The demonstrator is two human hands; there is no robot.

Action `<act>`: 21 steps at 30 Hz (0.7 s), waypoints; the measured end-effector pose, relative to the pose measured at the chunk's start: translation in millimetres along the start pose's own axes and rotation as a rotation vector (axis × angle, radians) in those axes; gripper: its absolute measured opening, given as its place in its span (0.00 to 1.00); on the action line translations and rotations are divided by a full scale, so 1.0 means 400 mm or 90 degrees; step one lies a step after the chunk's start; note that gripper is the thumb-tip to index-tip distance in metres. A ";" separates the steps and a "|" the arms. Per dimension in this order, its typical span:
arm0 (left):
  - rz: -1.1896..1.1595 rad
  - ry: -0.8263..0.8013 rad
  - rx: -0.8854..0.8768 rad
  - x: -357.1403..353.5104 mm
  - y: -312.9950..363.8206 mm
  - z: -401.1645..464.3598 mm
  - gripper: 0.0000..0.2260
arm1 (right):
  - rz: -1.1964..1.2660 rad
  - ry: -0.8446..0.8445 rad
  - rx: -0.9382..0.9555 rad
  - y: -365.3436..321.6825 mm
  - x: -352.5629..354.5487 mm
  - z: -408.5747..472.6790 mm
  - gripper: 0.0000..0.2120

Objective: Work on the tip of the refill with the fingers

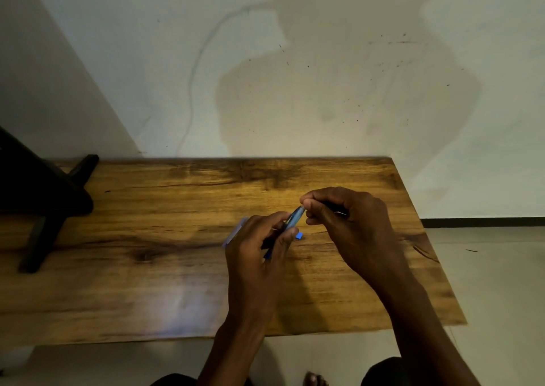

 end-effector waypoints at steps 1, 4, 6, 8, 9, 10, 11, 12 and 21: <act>-0.002 0.004 0.004 0.001 -0.002 0.001 0.10 | -0.008 0.004 0.005 -0.001 0.000 -0.001 0.07; -0.032 0.002 0.029 -0.003 -0.009 0.004 0.09 | 0.023 0.018 0.006 -0.003 -0.007 -0.004 0.07; -0.042 0.002 0.041 -0.003 -0.011 0.005 0.10 | 0.043 0.033 0.000 -0.002 -0.012 -0.007 0.07; -0.045 0.006 0.043 0.000 -0.009 0.006 0.10 | 0.056 0.037 -0.002 0.000 -0.016 -0.008 0.08; -0.047 0.007 0.044 0.002 -0.008 0.007 0.10 | 0.059 0.038 0.002 0.000 -0.017 -0.008 0.09; -0.049 0.007 0.046 0.004 -0.007 0.008 0.10 | 0.062 0.038 0.006 0.001 -0.018 -0.008 0.09; -0.048 0.008 0.048 0.006 -0.006 0.009 0.10 | 0.068 0.038 0.008 0.003 -0.019 -0.007 0.09; -0.046 0.008 0.051 0.006 -0.006 0.008 0.10 | 0.074 0.037 0.008 0.005 -0.021 -0.007 0.09; -0.049 0.000 0.079 -0.001 -0.023 0.000 0.13 | 0.194 -0.046 -0.053 0.046 -0.035 -0.003 0.14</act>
Point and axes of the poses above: each hand's wrist, its own z-axis towards the middle knuckle, its own x-axis out of the back of the hand, y = z × x, the point moved 8 cm from there along z, towards the middle knuckle, and after that the axes turned 8 degrees about z, right-handed, at the moved point
